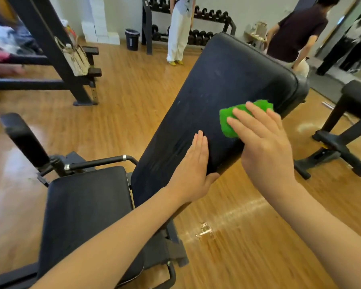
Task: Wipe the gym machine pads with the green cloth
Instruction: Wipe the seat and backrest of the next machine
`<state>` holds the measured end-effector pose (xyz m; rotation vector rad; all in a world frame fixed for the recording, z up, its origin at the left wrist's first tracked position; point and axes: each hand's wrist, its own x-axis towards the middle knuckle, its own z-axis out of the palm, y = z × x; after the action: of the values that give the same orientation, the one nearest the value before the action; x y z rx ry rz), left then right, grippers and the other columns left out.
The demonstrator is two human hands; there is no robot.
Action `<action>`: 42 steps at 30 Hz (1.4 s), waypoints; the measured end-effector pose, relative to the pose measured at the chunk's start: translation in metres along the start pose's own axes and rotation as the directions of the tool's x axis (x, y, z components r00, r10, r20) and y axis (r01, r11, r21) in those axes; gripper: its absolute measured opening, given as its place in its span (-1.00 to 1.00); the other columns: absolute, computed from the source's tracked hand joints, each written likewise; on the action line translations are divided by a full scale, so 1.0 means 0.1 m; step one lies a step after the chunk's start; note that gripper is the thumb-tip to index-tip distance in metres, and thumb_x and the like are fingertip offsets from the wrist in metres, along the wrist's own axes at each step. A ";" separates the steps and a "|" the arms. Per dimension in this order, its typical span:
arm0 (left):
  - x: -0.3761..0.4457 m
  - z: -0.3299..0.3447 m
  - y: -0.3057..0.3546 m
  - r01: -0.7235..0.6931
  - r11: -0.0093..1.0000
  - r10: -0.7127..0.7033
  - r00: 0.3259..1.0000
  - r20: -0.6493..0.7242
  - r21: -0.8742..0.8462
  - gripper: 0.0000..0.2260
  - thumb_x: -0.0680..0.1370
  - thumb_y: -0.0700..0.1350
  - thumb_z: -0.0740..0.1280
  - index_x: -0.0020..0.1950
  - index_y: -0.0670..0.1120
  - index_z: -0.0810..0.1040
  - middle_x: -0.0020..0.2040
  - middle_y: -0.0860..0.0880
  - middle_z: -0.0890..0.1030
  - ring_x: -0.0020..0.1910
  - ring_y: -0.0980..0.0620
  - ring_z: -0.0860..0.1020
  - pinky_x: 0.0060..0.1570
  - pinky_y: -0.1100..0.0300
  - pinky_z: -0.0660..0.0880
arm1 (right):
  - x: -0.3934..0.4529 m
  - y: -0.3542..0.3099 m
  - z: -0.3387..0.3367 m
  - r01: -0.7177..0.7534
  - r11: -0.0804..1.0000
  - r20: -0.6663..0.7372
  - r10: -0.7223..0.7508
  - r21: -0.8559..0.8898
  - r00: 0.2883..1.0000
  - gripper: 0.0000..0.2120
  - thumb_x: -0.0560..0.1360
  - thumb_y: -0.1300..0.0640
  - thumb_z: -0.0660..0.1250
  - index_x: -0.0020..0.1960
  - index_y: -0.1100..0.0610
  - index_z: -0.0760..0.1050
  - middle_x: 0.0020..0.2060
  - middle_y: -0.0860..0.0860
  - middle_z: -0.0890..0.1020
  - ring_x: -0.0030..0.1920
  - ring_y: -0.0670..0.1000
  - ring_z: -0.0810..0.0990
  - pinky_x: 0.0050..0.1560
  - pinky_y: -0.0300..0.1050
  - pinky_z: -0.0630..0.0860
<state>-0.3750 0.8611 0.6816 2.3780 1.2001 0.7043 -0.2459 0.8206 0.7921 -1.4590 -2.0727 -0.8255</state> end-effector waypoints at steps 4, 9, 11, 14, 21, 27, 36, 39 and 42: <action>0.00 0.00 0.05 0.026 1.000 -0.026 1.000 0.014 -0.005 -0.20 0.62 0.06 0.23 0.54 -0.21 -0.29 0.56 -0.13 -0.29 0.44 0.11 -0.36 0.45 0.26 -0.24 | 0.19 0.09 -0.01 -0.084 0.984 0.006 0.086 -0.159 0.996 -0.63 0.46 0.34 0.08 0.18 0.28 0.53 0.22 0.18 0.54 0.35 0.22 0.37 0.37 0.11 0.08; 0.01 -0.02 0.05 0.026 1.000 -0.026 0.999 0.019 0.003 -0.20 0.61 0.06 0.23 0.54 -0.21 -0.29 0.56 -0.10 -0.30 0.45 0.12 -0.35 0.45 0.25 -0.22 | 0.09 0.01 0.17 -0.006 0.989 0.087 0.019 -0.144 0.996 -0.64 0.49 0.27 0.07 0.13 0.29 0.57 0.13 0.19 0.61 0.28 0.21 0.47 0.34 0.04 0.09; 0.00 -0.01 0.04 0.033 0.999 -0.033 0.999 0.016 0.005 -0.19 0.61 0.07 0.24 0.54 -0.19 -0.29 0.56 -0.08 -0.30 0.46 0.12 -0.33 0.47 0.23 -0.18 | 0.13 0.06 0.09 0.012 0.996 0.032 -0.010 -0.093 0.999 -0.68 0.47 0.32 0.12 0.12 0.27 0.58 0.12 0.18 0.61 0.28 0.20 0.47 0.36 0.05 0.10; 0.00 0.03 0.04 0.033 0.999 -0.033 0.999 0.002 -0.001 -0.19 0.61 0.06 0.24 0.54 -0.19 -0.29 0.56 -0.09 -0.30 0.46 0.12 -0.33 0.45 0.25 -0.19 | 0.17 0.14 0.03 0.019 0.989 -0.001 -0.020 -0.146 1.000 -0.64 0.49 0.29 0.07 0.16 0.22 0.55 0.19 0.14 0.57 0.34 0.18 0.40 0.41 0.10 0.00; 0.02 0.06 -0.01 0.007 1.000 -0.006 1.000 0.003 -0.016 -0.18 0.61 0.05 0.24 0.51 -0.15 -0.36 0.48 0.00 -0.39 0.48 0.11 -0.33 0.50 0.22 -0.16 | -0.26 0.01 0.31 0.113 0.992 0.050 -0.110 -0.062 0.993 -0.64 0.51 0.26 0.08 0.19 0.20 0.56 0.21 0.12 0.56 0.33 0.14 0.42 0.41 0.09 0.07; 0.01 0.08 -0.02 0.002 1.000 -0.002 1.000 -0.017 0.001 -0.15 0.59 0.02 0.30 0.44 -0.08 -0.41 0.51 -0.02 -0.35 0.51 0.10 -0.30 0.48 0.25 -0.16 | -0.22 0.29 0.33 0.204 0.973 -0.259 -0.171 0.105 0.951 -0.70 0.56 0.37 0.15 0.24 0.17 0.47 0.25 0.08 0.50 0.35 0.13 0.34 0.45 0.07 0.04; -0.05 0.13 0.22 0.133 0.987 -0.112 0.975 -0.194 0.096 -0.25 0.54 -0.08 0.28 0.56 -0.25 -0.11 0.57 -0.20 0.04 0.55 -0.04 0.02 0.52 0.13 0.02 | -0.28 0.65 0.73 0.542 0.804 -0.440 -0.406 0.246 0.801 -0.72 0.62 0.32 0.07 0.25 0.19 0.44 0.26 0.07 0.43 0.30 0.11 0.39 0.41 0.02 0.12; -0.06 0.25 0.47 0.207 0.951 -0.119 0.930 -0.347 0.228 -0.38 0.53 -0.15 0.28 0.51 -0.32 0.13 0.46 -0.30 0.28 0.44 -0.21 0.27 0.44 0.16 0.10 | -0.24 0.82 0.68 0.604 0.722 -0.558 -0.364 0.338 0.746 -0.75 0.61 0.32 0.11 0.23 0.17 0.43 0.23 0.08 0.46 0.29 0.12 0.41 0.40 0.05 0.16; 0.10 0.27 0.75 0.307 0.908 -0.144 0.867 -0.478 0.284 -0.38 0.59 -0.06 0.21 0.53 -0.30 0.05 0.51 -0.34 0.13 0.51 -0.24 0.13 0.49 0.14 0.01 | -0.04 1.03 0.60 0.567 0.709 -0.660 -0.191 0.419 0.727 -0.76 0.60 0.33 0.13 0.19 0.19 0.48 0.18 0.10 0.52 0.27 0.17 0.43 0.40 0.08 0.15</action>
<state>-0.3071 0.8239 0.7028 2.3498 1.9145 1.0729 -0.1489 0.8863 0.7680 -0.3274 -1.9058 -0.5637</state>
